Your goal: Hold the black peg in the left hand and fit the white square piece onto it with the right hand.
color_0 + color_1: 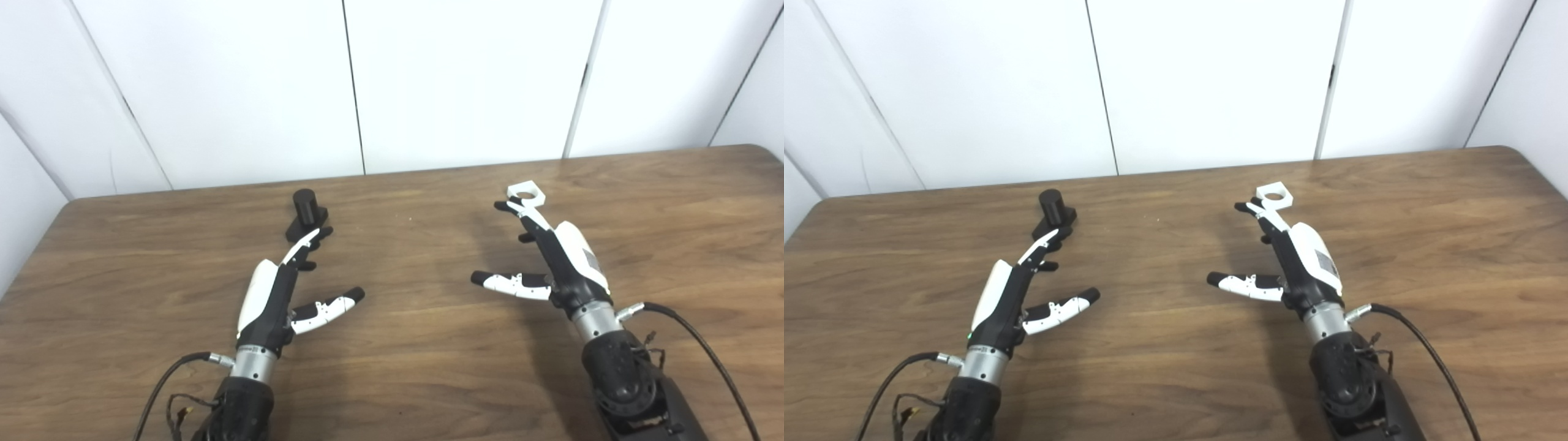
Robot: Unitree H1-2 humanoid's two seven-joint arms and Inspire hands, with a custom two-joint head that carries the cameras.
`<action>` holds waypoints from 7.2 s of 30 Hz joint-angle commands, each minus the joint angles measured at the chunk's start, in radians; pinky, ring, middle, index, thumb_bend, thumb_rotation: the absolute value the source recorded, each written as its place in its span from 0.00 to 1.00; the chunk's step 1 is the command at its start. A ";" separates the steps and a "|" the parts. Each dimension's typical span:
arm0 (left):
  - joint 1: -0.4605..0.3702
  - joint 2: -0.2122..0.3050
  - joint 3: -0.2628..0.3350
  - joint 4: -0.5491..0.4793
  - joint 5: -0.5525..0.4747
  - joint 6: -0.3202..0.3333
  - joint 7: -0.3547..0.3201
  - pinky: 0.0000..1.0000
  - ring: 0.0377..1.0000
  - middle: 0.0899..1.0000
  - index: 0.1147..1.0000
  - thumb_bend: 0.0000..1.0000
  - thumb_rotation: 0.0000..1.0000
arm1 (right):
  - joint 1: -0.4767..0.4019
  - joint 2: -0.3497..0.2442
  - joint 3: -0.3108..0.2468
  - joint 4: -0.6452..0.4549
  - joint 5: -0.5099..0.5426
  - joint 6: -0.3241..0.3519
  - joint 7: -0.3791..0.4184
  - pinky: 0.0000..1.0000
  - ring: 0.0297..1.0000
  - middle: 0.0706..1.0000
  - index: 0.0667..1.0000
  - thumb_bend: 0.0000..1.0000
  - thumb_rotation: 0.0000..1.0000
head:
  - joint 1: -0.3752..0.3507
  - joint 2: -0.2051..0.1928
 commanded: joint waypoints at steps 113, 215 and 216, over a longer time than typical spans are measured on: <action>-0.472 0.047 -0.107 0.504 0.384 0.447 0.337 0.86 1.00 1.00 0.73 0.85 0.56 | -0.018 -0.064 -0.057 -0.031 0.024 -0.063 -0.004 0.73 0.89 0.93 0.77 0.74 0.40 | 0.203 -0.053; -0.338 0.238 -0.173 0.287 -0.118 0.028 -0.265 1.00 1.00 0.96 0.42 0.52 0.09 | 0.017 -0.057 -0.079 -0.055 0.015 -0.084 -0.025 0.75 0.89 0.91 0.76 0.67 0.41 | 0.164 -0.014; -0.334 0.239 -0.174 0.279 -0.124 0.022 -0.278 1.00 1.00 0.96 0.42 0.52 0.09 | 0.017 -0.057 -0.078 -0.054 0.014 -0.085 -0.026 0.74 0.89 0.91 0.76 0.67 0.41 | 0.161 -0.012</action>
